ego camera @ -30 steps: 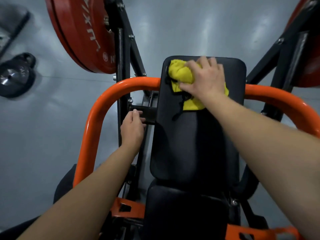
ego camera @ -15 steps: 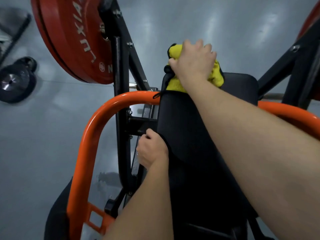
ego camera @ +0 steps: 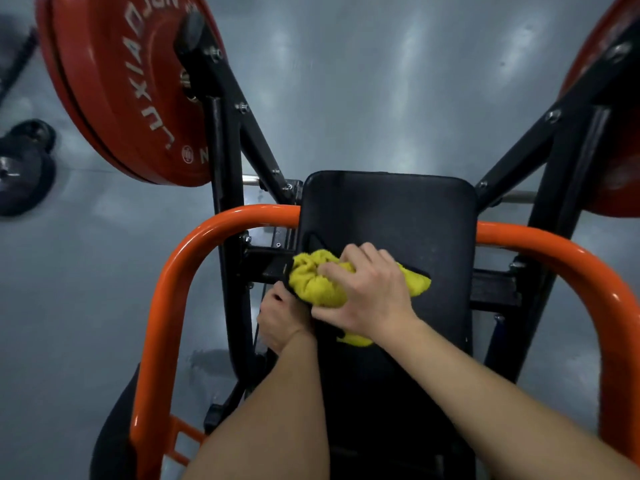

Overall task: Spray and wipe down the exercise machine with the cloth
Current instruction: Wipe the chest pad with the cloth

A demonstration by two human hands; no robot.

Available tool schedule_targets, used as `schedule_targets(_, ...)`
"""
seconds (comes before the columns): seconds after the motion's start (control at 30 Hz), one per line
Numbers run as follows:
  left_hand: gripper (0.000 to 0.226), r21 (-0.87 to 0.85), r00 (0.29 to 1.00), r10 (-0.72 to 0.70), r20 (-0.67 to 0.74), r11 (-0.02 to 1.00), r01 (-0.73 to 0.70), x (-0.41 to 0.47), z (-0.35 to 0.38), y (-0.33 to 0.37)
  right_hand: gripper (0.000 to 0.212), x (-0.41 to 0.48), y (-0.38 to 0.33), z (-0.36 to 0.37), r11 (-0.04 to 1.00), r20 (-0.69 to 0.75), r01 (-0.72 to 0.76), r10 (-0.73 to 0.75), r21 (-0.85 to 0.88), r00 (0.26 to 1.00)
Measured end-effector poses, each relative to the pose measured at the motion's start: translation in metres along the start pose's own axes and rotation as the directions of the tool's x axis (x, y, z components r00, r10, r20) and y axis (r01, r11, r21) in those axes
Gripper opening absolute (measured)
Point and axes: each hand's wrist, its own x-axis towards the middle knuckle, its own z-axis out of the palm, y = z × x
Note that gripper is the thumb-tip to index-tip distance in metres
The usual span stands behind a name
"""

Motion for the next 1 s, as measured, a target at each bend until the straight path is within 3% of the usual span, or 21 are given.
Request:
schedule_targets(0.07, 0.041, 0.006, 1.000, 0.006, 0.011, 1.000, -0.007, 0.001, 0.001, -0.002, 0.052, 0.001, 0.007, -0.001, 0.992, 0.072, 0.127, -0.126, -0.021, 0.989)
schedule_targets(0.17, 0.045, -0.030, 0.998, -0.005, -0.056, 1.000, 0.003, 0.000, 0.005, -0.001, 0.057, 0.042, 0.019, 0.004, 0.988, 0.031, 0.135, -0.133, -0.070, 0.991)
schedule_targets(0.27, 0.044, -0.040, 0.997, 0.019, -0.077, 0.999, -0.023, 0.001, 0.008, -0.002, 0.053, 0.095, 0.020, 0.016, 0.992, -0.160, -0.097, 0.083, -0.081, 0.984)
schedule_targets(0.37, 0.045, -0.023, 0.996, 0.021, -0.086, 0.999, -0.023, 0.005, 0.009, -0.003, 0.048, 0.128, 0.008, 0.021, 0.934, -0.270, -0.357, 0.335, -0.036, 0.903)
schedule_targets(0.43, 0.046, -0.014, 0.997, 0.019, -0.079, 1.000, -0.020, 0.006, 0.009, -0.005, 0.047, 0.129, -0.001, 0.023, 0.898, -0.307, -0.439, 0.410, -0.030, 0.859)
schedule_targets(0.63, 0.046, -0.039, 0.996, 0.085, -0.039, 0.996, -0.086, 0.011, 0.010, -0.012, 0.055, 0.077, -0.012, 0.023, 0.932, -0.282, -0.361, 0.357, 0.038, 0.891)
schedule_targets(0.77, 0.046, -0.059, 0.989, 0.137, 0.049, 0.989, -0.134, 0.021, 0.009, -0.015, 0.048, 0.011, -0.012, 0.017, 0.928, -0.244, -0.358, 0.372, 0.102, 0.896)
schedule_targets(0.9, 0.048, -0.118, 0.976, 0.173, 0.130, 0.980, -0.158, 0.021, 0.004, -0.019, 0.039, -0.048, -0.021, -0.001, 0.777, -0.221, -0.585, 0.628, 0.232, 0.747)
schedule_targets(1.0, 0.047, -0.158, 0.967, 0.212, 0.141, 0.969, -0.190, 0.018, 0.003, -0.023, 0.042, -0.097, -0.032, -0.005, 0.711, -0.278, -0.664, 0.702, 0.229, 0.656)
